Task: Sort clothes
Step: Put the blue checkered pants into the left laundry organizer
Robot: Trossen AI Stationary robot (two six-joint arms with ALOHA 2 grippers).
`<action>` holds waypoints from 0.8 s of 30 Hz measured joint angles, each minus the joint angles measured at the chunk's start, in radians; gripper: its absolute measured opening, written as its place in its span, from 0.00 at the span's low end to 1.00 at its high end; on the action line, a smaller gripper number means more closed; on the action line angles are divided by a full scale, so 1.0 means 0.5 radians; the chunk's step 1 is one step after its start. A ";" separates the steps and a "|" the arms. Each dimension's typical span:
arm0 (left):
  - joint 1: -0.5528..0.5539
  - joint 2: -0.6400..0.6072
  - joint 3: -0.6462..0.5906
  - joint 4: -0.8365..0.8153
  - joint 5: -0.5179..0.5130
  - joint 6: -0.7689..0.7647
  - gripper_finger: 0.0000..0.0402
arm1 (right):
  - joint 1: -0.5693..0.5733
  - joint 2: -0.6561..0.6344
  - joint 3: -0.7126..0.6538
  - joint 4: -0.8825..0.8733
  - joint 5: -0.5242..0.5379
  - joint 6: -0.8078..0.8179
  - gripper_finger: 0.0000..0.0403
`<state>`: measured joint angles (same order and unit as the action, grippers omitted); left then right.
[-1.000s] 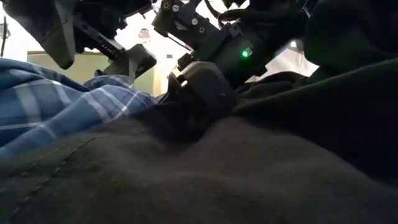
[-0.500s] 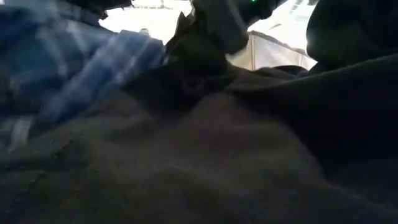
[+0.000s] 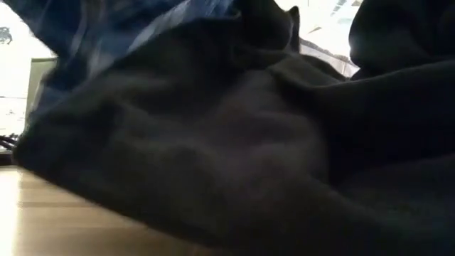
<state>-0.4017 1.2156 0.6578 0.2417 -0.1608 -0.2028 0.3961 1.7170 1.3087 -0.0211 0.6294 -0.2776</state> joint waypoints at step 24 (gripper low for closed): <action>0.061 0.649 -0.017 1.281 -0.361 0.281 0.62 | -0.036 -0.055 0.006 0.157 -0.112 -0.071 0.02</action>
<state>-0.3714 1.5403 0.6495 0.8824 -0.3412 -0.0624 0.3780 1.6894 1.3117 0.0575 0.5735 -0.3132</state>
